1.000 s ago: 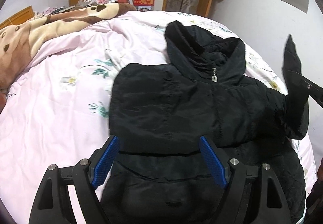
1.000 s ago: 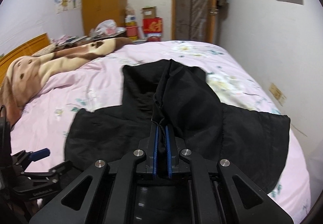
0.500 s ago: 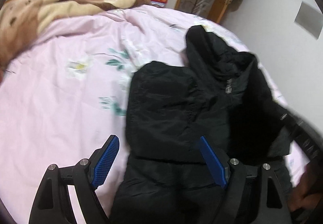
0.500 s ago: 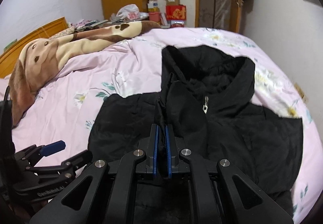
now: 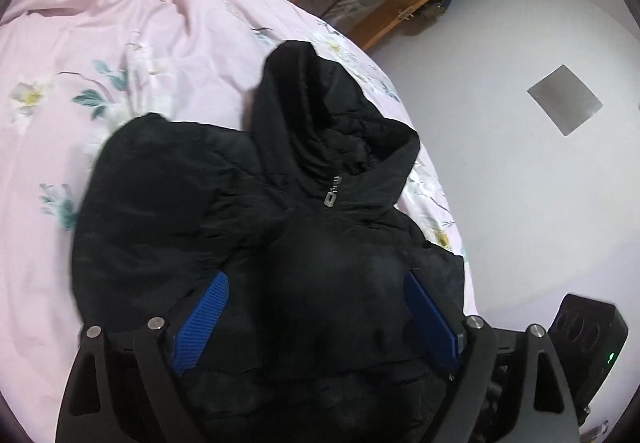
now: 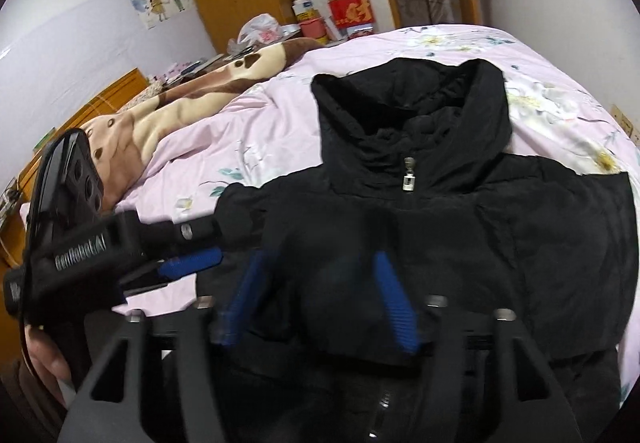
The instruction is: Fold large clothes
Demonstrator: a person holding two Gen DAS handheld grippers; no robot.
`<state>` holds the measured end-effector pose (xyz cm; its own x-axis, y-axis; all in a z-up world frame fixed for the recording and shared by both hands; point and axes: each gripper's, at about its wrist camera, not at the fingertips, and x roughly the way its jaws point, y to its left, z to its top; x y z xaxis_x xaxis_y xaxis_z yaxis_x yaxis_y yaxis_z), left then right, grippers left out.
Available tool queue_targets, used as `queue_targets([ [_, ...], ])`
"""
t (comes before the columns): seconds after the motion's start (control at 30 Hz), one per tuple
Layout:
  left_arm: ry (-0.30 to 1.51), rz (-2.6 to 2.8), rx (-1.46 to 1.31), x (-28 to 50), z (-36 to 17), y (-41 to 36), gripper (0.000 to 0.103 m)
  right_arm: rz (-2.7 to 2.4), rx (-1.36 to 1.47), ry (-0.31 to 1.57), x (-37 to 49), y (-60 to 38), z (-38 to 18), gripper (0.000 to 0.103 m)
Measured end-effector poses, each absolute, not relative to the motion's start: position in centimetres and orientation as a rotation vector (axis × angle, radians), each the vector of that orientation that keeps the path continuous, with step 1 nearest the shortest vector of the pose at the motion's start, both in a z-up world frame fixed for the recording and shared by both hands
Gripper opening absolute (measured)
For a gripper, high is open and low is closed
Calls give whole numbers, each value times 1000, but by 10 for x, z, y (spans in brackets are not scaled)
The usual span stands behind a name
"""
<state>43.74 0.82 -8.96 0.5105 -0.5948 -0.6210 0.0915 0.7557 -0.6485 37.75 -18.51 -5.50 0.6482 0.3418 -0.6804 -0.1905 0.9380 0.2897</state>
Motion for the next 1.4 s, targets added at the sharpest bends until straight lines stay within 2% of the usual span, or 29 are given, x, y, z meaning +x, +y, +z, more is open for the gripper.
queue_targets([
  [0.17, 1043, -395, -489, 448, -100, -15, 92, 260, 183, 819, 369, -203, -53, 61],
  [0.3, 1100, -271, -244, 449, -112, -40, 92, 164, 93, 794, 355, -226, -46, 61],
  [0.47, 1147, -224, -249, 448, -131, -49, 91, 73, 18, 799, 346, -251, -44, 61],
  [0.53, 1136, -202, -229, 445, -129, -54, 83, 29, -23, 809, 346, -257, -45, 61],
  [0.6, 1119, -184, -168, 444, -127, -61, 57, -6, -36, 820, 347, -264, -45, 61],
  [0.63, 1113, -180, -141, 444, -124, -65, 50, -10, -29, 822, 347, -267, -45, 61],
  [0.7, 1100, -161, -97, 443, -118, -71, 26, -20, -7, 825, 346, -274, -45, 61],
  [0.77, 1079, -143, -57, 443, -112, -74, 13, -26, 2, 824, 344, -277, -45, 61],
  [0.8, 1070, -143, -54, 443, -108, -74, 10, -32, 4, 825, 344, -278, -45, 61],
  [1.17, 869, -92, -96, 432, -40, -29, 7, -98, -5, 797, 341, -284, -33, 61],
  [1.3, 860, -83, -110, 423, -41, -10, 7, -110, 11, 793, 343, -288, -32, 61],
  [1.4, 897, -35, -114, 422, -62, 2, 7, -122, -1, 796, 346, -289, -37, 61],
])
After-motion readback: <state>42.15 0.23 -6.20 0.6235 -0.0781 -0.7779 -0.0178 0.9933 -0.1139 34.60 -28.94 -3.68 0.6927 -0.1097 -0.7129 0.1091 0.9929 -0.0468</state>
